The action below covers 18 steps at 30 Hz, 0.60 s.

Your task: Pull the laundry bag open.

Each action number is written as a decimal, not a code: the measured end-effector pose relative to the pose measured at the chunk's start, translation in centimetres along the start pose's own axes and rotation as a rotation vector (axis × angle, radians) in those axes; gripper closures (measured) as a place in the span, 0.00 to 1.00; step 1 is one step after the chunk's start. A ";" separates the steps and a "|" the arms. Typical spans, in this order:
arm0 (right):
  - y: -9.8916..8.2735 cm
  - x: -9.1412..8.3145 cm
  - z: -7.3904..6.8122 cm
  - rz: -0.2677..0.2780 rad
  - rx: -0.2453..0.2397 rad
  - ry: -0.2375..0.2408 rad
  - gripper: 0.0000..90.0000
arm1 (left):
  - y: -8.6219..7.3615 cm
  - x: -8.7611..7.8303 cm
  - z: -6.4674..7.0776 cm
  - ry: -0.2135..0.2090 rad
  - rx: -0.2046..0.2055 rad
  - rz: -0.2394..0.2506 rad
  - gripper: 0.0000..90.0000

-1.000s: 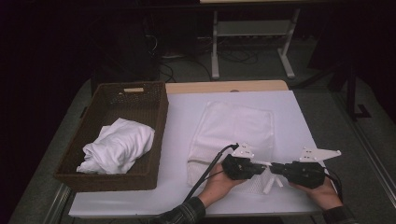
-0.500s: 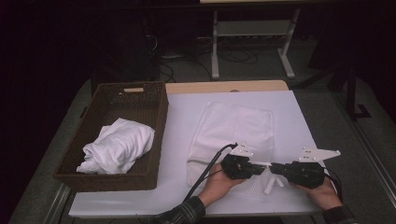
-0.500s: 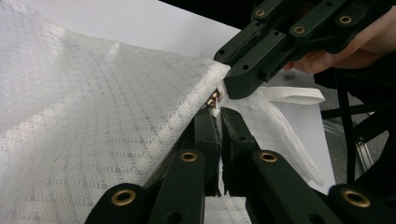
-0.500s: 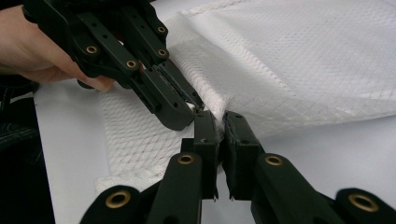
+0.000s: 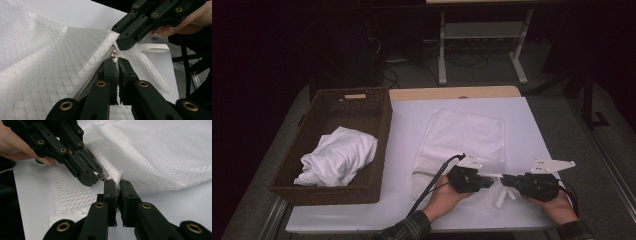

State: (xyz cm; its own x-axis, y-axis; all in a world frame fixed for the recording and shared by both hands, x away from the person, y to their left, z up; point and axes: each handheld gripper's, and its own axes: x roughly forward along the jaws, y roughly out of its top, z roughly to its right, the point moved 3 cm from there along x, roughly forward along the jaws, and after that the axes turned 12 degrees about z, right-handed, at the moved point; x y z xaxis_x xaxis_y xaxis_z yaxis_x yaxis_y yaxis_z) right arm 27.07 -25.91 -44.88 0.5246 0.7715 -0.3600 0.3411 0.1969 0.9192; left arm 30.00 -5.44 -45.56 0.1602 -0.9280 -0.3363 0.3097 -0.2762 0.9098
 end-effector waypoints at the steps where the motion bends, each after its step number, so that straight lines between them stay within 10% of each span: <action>1: 0.0 0.0 0.0 -0.001 0.001 -0.002 0.93 | 0.0 -0.1 0.0 0.003 0.001 0.002 0.96; 18: -0.1 0.1 0.2 -0.004 0.010 -0.011 0.93 | -0.1 -0.9 -0.3 0.009 -0.005 -0.006 0.96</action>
State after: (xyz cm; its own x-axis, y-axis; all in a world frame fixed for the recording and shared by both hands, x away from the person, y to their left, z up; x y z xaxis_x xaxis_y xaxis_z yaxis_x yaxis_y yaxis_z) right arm 27.24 -25.96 -45.05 0.5316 0.7640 -0.3656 0.3514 0.1938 0.9159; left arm 30.09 -4.46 -45.44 0.1665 -0.9242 -0.3436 0.3149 -0.2804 0.9068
